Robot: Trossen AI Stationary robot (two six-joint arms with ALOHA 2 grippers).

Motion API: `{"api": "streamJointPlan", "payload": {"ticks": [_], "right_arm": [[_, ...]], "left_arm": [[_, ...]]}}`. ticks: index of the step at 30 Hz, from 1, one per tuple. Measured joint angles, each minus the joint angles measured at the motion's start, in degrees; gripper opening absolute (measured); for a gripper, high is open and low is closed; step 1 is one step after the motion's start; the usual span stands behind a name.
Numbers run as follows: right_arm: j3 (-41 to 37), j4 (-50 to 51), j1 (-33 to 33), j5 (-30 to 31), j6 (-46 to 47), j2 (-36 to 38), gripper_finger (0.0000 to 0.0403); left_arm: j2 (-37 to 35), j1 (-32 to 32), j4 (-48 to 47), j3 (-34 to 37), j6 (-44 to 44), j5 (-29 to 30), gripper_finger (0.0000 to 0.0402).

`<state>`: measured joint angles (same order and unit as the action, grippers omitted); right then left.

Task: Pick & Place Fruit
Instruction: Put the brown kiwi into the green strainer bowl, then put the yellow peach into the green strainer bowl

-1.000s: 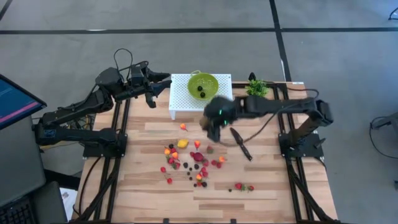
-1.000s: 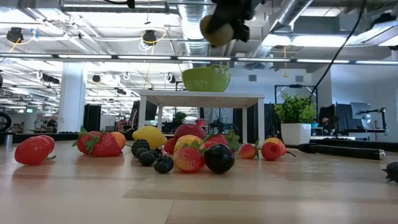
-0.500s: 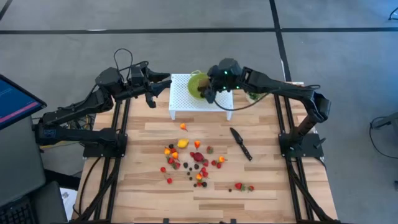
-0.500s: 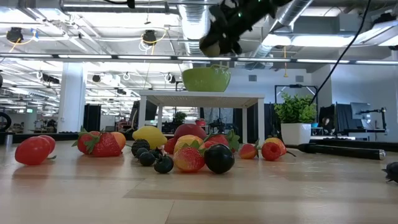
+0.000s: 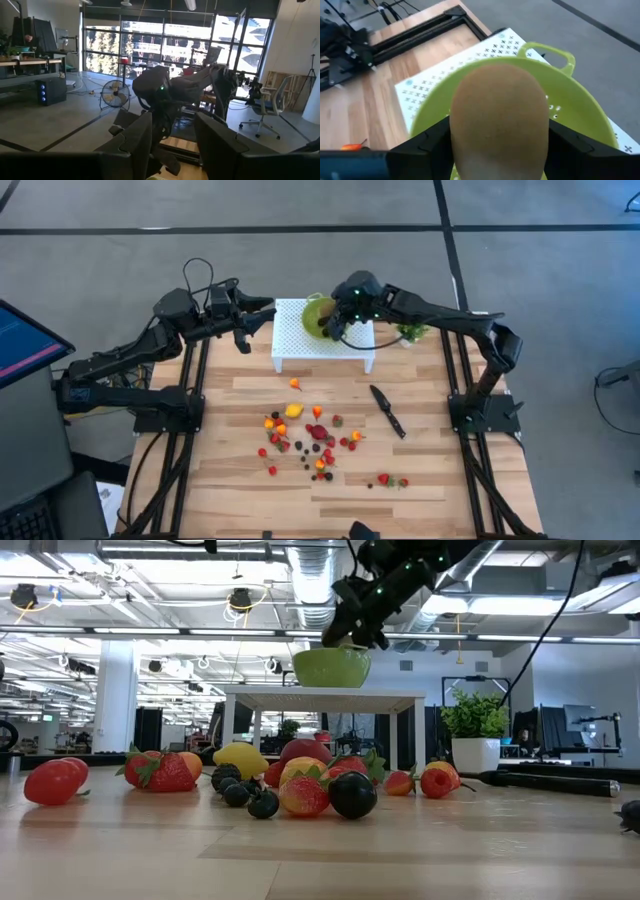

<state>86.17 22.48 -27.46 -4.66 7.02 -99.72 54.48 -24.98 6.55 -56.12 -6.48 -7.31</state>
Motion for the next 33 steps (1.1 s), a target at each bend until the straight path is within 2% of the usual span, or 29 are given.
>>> {"api": "streamJointPlan", "payload": {"ticks": [10, 15, 25, 33], "right_arm": [[0.00, -0.79, 0.06, 1.70, -0.15, 0.13, 0.0267], [2.26, 1.89, 0.65, 1.65, -1.60, 0.61, 0.0271], [13.86, 13.37, 4.53, 1.51, -1.61, 1.53, 0.0271], [20.71, 29.25, 12.30, 1.52, -1.30, 1.53, 0.0271]], "left_arm": [[0.00, 0.01, 0.00, 0.00, 0.00, -0.02, 0.0142], [0.00, 0.00, 0.00, 0.00, 0.00, 0.00, 0.0142], [0.00, 0.01, 0.00, 0.00, 0.00, -0.01, 0.0142], [0.00, -0.01, 0.00, 0.00, 0.00, -0.02, 0.0142]]}}
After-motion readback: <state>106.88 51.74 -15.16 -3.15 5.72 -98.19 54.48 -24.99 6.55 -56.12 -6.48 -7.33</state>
